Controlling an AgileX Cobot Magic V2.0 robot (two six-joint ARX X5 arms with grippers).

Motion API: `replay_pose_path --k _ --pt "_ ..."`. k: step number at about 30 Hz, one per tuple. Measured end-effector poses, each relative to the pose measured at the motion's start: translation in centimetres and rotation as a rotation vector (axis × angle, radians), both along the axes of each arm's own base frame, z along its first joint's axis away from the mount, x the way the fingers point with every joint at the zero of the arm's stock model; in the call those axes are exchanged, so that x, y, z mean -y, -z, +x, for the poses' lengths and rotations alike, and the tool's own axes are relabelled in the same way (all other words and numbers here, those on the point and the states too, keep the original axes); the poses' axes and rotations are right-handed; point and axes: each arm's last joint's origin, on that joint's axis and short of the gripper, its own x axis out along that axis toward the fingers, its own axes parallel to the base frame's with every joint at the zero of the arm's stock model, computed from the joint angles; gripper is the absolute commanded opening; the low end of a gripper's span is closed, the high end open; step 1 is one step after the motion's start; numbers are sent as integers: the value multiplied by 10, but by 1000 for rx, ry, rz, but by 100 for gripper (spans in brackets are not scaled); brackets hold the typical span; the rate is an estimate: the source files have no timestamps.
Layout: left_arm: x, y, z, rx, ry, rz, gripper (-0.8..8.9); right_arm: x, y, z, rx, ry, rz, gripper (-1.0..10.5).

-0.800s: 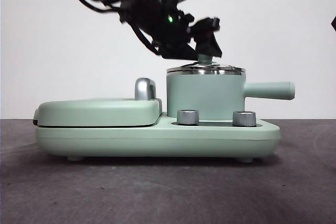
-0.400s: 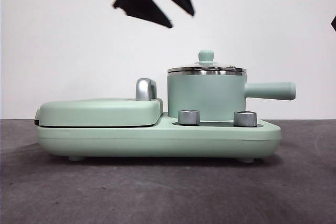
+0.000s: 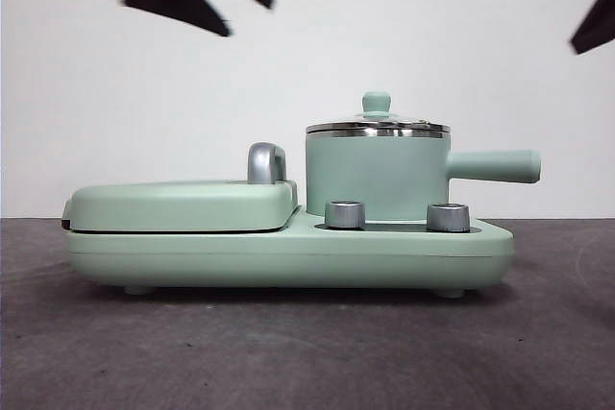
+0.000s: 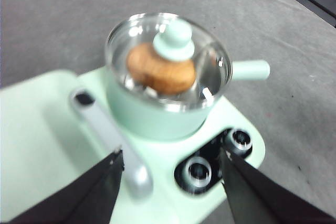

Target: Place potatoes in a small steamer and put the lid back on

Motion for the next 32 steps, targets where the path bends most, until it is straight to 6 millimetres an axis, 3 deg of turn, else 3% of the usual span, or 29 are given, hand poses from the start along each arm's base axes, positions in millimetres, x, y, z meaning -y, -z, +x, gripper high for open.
replay_pose_path --k 8,15,21,22,23,24,32 --pt "-44 41 -59 -62 -98 -32 298 -20 4 30 -4 -103 35 357" --pt "-68 53 -97 -73 -180 -88 298 -37 13 48 -56 -158 16 357" --pt "-73 52 -106 -93 -188 -92 295 -46 5 54 -2 -196 18 345" --pt "-73 52 -106 -93 -188 -92 235 -46 4 54 4 -198 20 254" --pt "-73 52 -106 -92 -188 -92 57 -46 4 53 5 -200 21 117" --pt "-73 52 -106 -91 -188 -92 12 -46 3 53 7 -200 22 -15" --pt "-74 51 -109 -94 -182 -94 6 -46 0 47 -19 -267 75 17"
